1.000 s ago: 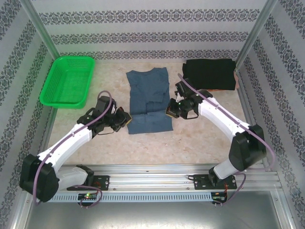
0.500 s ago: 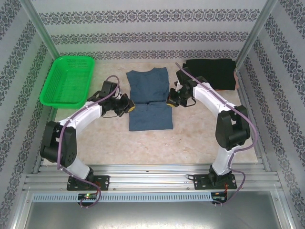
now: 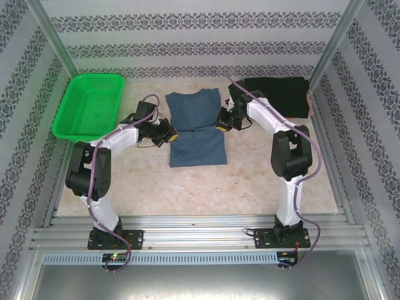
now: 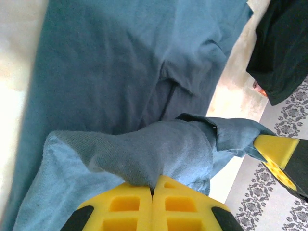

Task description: Fold and stack the t-shirts

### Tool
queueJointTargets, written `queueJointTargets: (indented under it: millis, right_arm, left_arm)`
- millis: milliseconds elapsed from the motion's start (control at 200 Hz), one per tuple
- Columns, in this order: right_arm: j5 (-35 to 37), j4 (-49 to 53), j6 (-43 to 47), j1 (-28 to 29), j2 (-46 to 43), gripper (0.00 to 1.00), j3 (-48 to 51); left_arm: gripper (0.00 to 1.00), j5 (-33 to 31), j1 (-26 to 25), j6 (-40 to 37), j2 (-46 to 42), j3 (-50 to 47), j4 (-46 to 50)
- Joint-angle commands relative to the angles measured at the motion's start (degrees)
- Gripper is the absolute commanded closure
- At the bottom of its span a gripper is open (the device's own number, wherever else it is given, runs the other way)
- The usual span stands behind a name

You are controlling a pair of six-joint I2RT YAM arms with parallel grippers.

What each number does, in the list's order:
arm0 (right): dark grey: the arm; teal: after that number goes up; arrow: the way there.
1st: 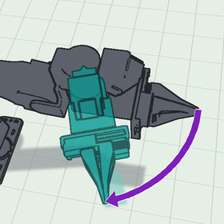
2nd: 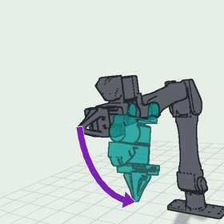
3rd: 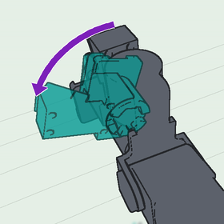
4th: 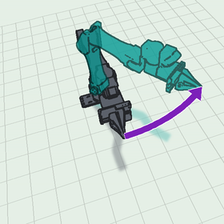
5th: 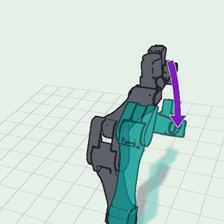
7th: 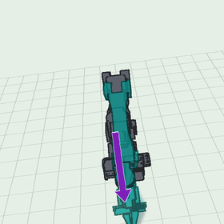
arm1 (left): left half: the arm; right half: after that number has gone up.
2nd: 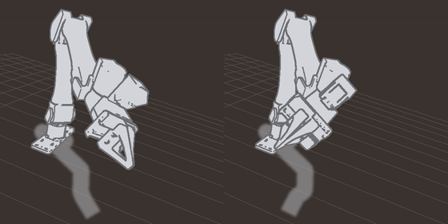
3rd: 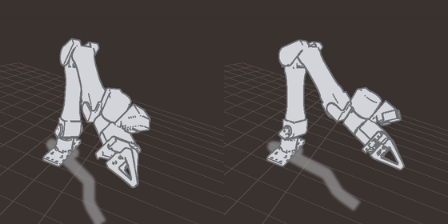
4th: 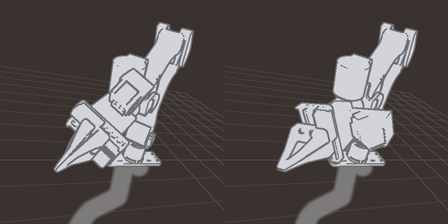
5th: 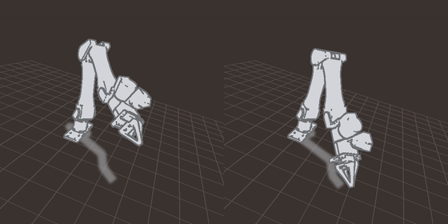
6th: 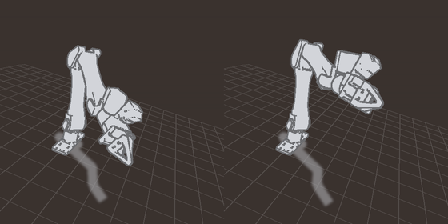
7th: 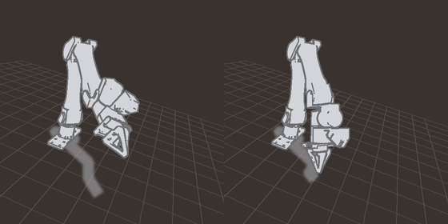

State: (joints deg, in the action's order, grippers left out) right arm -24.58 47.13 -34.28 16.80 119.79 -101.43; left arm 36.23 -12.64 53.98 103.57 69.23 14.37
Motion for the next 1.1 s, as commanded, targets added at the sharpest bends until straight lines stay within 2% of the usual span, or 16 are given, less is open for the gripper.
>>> queueJointTargets:
  millis: [0, 50, 120, 245, 300, 345, 440, 540, 684, 814, 929, 1094]
  right_arm:
    - [-0.7, 0.9, 0.5, -1.0, 3.2, 1.00, -2.8]
    - [-0.6, 0.6, 0.1, -1.2, 4.6, 0.99, -3.5]
    - [-1.8, -0.2, -0.6, -2.0, 6.7, 0.94, -5.4]
    - [-5.7, -3.4, -4.3, -4.1, 9.3, 0.63, -9.9]
    - [-7.0, -6.3, -6.3, -5.2, 8.0, 0.54, -10.4]
    - [-7.4, -8.2, -6.6, -5.8, 6.0, 0.50, -10.9]
    - [-6.2, -6.6, -4.3, -6.4, 0.0, 0.44, -11.5]
    - [-6.1, -6.1, -2.2, -6.1, -8.6, 0.43, -4.8]
    - [-4.5, -8.7, -2.5, -4.5, -21.9, 0.40, 14.5]
    - [-4.5, -13.9, -5.1, -2.6, -29.2, 0.39, 31.1]
    - [-5.2, -20.0, -6.7, -0.7, -30.8, 0.41, 41.6]
    - [-5.5, -25.3, -8.0, 0.4, -28.8, 0.45, 47.0]
  left_arm:
    - [0.98, 1.3, 1.1, -1.3, 2.7, 2.7, -3.0]
    - [0.92, 1.4, 1.3, -1.0, 4.0, 3.9, -3.5]
    - [0.72, 1.4, 1.6, -0.4, 5.6, 5.7, -3.9]
    - [0.45, 1.6, 3.1, 3.9, 6.8, 8.6, -7.7]
    - [0.33, 2.2, 3.3, 4.9, 6.6, 11.4, -8.8]
    - [0.29, 2.3, 3.3, 4.2, 5.9, 14.5, -7.2]
    - [0.25, 0.8, 3.4, 0.5, 2.0, 18.8, -1.7]
    - [0.22, -0.8, 3.4, -3.1, -3.8, 17.4, 2.9]
    - [0.21, -1.3, 3.0, -4.9, -13.9, 3.9, 3.8]
    - [0.24, -0.4, 1.6, -5.1, -20.9, -10.3, 3.2]
    - [0.30, 0.2, -1.6, -2.6, -22.9, -19.8, -0.5]
    - [0.34, -0.2, -4.3, 1.8, -20.4, -25.9, -8.8]
